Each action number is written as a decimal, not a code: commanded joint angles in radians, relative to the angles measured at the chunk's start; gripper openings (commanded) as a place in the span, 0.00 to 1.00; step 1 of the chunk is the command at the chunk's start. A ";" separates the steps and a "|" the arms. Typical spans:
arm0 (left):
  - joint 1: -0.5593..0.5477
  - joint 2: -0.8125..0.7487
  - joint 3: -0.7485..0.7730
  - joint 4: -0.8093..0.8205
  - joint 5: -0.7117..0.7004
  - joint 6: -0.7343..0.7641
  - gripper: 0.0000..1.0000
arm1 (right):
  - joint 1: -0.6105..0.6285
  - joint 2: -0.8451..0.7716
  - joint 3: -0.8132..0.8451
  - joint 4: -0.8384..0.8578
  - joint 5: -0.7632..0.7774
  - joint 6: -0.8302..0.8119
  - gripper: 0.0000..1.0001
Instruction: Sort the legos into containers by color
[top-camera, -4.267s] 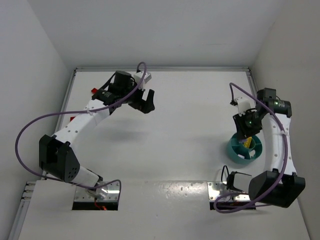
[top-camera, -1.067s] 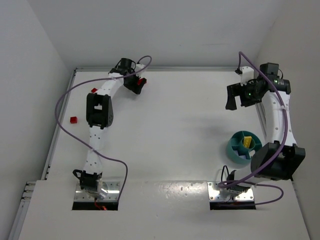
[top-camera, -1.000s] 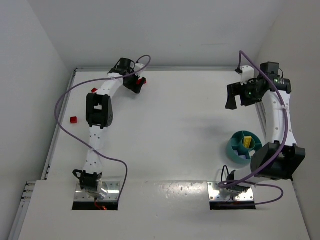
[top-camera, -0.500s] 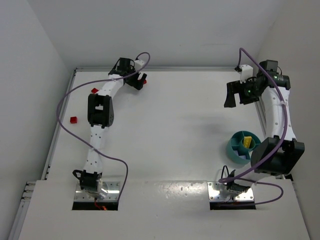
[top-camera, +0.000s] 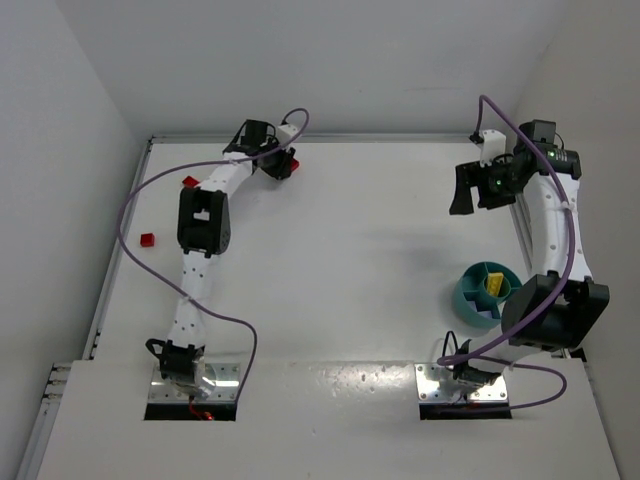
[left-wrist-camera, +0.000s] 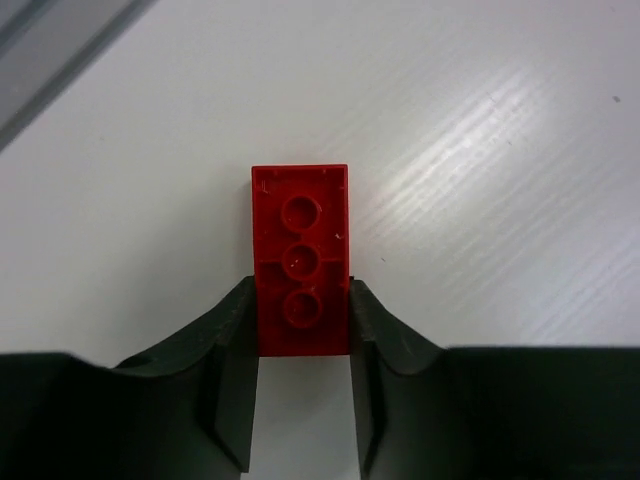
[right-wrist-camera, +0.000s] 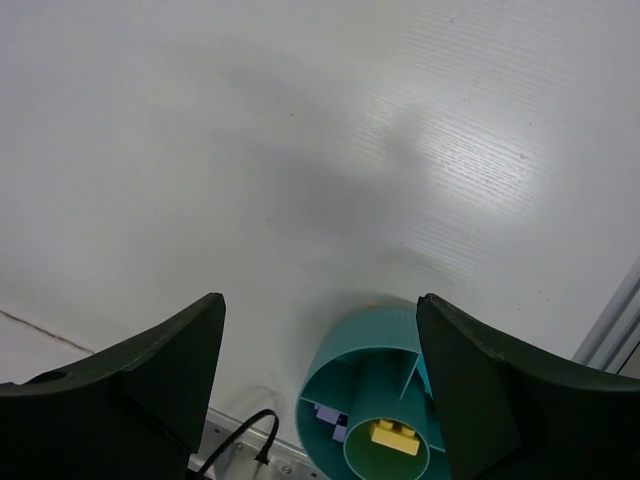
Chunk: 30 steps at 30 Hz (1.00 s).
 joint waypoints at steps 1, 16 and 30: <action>-0.023 -0.060 -0.110 -0.081 0.067 0.044 0.28 | 0.006 -0.015 0.044 -0.011 -0.040 0.008 0.77; -0.264 -0.956 -0.947 0.115 0.339 -0.113 0.10 | 0.047 -0.026 -0.291 0.100 -0.682 0.275 0.78; -0.595 -1.056 -0.934 0.139 0.299 -0.247 0.10 | 0.132 -0.068 -0.337 0.230 -0.882 0.447 0.78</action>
